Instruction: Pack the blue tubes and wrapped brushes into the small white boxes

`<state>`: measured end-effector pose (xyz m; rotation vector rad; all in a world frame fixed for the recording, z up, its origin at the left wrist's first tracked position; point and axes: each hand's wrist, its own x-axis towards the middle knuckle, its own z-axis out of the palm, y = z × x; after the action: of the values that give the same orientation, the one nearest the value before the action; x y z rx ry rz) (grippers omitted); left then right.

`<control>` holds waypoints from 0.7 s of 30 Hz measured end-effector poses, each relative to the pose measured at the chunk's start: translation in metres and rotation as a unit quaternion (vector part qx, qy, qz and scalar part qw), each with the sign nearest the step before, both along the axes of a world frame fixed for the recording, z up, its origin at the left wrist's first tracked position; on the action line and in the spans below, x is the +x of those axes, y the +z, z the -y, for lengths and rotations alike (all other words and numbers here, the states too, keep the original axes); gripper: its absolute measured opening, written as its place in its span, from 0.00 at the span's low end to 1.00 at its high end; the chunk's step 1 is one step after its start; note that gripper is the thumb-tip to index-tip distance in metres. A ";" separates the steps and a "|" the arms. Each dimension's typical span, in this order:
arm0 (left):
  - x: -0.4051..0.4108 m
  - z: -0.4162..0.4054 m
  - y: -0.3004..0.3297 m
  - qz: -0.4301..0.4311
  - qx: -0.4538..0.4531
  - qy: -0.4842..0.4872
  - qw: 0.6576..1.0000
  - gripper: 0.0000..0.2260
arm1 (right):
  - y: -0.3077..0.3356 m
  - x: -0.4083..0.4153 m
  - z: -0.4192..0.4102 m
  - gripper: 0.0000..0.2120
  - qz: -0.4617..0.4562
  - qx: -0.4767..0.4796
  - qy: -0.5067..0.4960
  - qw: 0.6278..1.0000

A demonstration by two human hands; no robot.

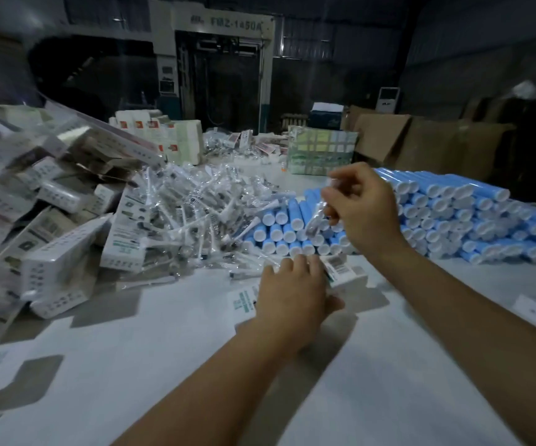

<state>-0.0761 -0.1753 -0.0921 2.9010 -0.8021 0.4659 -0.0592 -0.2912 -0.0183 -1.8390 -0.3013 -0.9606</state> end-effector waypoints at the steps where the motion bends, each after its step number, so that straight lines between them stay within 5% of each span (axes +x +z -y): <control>1: 0.002 -0.001 0.001 0.005 -0.007 0.002 1.000 0.35 | -0.002 -0.004 0.019 0.09 -0.001 0.095 -0.022 0.995; 4: 0.010 -0.001 -0.002 0.027 -0.026 0.007 0.999 0.35 | -0.026 -0.017 0.066 0.09 -0.038 0.259 -0.095 0.960; 7: 0.012 0.000 -0.005 0.040 -0.018 0.003 0.999 0.35 | -0.058 -0.022 0.083 0.08 -0.079 0.285 -0.135 0.946; 15: 0.010 0.017 -0.010 0.102 -0.004 -0.006 0.995 0.35 | -0.074 -0.010 0.058 0.10 -0.127 0.224 -0.200 0.945; 21: 0.013 0.014 -0.009 0.118 -0.010 0.000 0.993 0.34 | -0.073 -0.021 0.039 0.15 -0.197 0.181 -0.055 0.962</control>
<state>-0.0627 -0.1889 -0.1008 2.8614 -0.8209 0.8226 -0.0804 -0.3302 -0.0913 -1.6691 0.2113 -0.6485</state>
